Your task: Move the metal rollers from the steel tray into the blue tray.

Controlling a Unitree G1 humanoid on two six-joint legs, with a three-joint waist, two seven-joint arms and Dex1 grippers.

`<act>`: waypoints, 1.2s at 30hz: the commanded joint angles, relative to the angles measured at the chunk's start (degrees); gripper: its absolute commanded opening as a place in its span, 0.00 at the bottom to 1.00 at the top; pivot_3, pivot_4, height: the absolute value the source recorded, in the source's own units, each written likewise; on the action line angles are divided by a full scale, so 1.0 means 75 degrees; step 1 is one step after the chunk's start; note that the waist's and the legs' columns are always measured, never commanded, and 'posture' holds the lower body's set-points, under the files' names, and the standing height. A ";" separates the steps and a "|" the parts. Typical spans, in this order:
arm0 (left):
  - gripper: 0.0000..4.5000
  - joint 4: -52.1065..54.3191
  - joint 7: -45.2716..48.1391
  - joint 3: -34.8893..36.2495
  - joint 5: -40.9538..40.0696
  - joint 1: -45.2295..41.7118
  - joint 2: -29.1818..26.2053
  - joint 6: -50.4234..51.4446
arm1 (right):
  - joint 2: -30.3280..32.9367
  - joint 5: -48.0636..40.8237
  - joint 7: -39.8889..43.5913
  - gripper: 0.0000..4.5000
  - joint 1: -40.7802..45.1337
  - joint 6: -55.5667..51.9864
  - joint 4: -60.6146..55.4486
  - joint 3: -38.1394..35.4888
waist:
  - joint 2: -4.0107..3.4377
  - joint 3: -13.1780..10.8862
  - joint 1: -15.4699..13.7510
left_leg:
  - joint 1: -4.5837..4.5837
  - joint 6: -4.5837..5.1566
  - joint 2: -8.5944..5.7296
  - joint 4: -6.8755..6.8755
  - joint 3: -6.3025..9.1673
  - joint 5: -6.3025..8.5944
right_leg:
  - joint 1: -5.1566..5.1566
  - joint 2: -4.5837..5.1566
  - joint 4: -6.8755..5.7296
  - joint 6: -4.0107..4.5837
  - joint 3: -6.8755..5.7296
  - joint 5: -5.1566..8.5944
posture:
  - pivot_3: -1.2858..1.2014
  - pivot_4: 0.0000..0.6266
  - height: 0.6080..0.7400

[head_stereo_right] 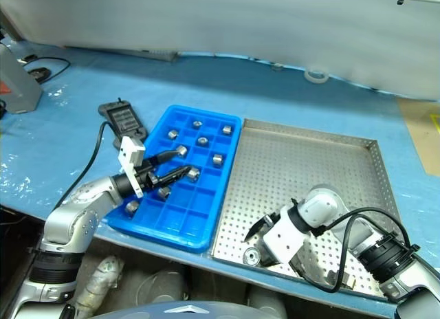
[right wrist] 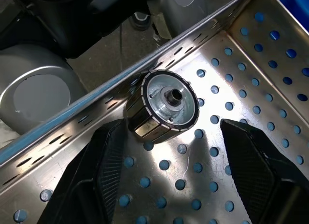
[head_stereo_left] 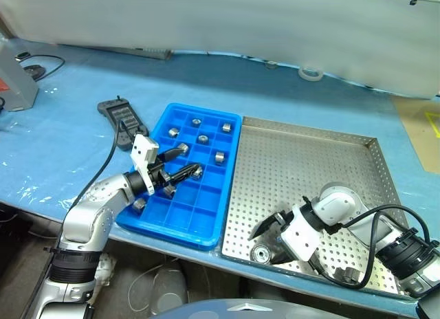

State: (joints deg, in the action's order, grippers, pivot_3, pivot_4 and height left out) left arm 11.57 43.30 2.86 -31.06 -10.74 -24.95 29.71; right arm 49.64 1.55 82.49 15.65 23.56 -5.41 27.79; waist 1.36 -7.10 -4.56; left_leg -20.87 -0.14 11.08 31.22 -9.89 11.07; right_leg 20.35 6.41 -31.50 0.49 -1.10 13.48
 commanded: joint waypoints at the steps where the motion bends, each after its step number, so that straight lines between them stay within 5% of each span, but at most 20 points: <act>1: 0.90 0.0008 0.0035 0.0055 0.0059 -0.0143 -0.0045 -0.0202 | 0.0081 -0.0220 0.0102 0.73 0.0149 0.0203 -0.0017 -0.0133 | 0.0000 0.0000 0.0001 | 0.0000 0.0000 0.0000 0.0000 0.0000 0.0000 | 0.0000 0.0000 0.0000 0.0000 0.0000 0.0000 | 0.56 0.24 1.00; 29: 0.90 -0.0455 -0.0110 -0.0116 0.0383 -0.0319 0.0126 -0.0337 | 0.0018 -0.0855 0.0299 0.73 0.0869 0.3210 0.1833 -0.0018 | 0.0002 0.0001 0.0000 | -0.0007 0.0005 0.0001 0.0003 -0.0001 -0.0001 | 0.0005 0.0000 -0.0003 0.0000 -0.0002 0.0000 | 0.57 0.24 1.00; 36: 0.90 -0.0320 -0.0062 -0.0054 0.0353 -0.0171 0.0055 -0.0302 | -0.0033 -0.1575 0.0342 0.73 0.0812 0.1927 0.2035 -0.0258 | 0.0003 0.0001 -0.0007 | -0.0011 0.0008 -0.0001 0.0003 0.0000 -0.0001 | 0.0007 0.0000 -0.0003 0.0001 -0.0003 0.0000 | 0.57 0.24 1.00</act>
State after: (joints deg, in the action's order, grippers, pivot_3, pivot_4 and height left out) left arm 7.33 42.46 1.93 -27.97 -12.37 -24.07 27.78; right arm 49.44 -7.58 84.84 21.71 40.18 10.47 27.60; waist 1.38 -7.09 -4.62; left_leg -20.95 -0.09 11.07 31.24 -9.89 11.06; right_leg 20.41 6.41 -31.53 0.50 -1.12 13.48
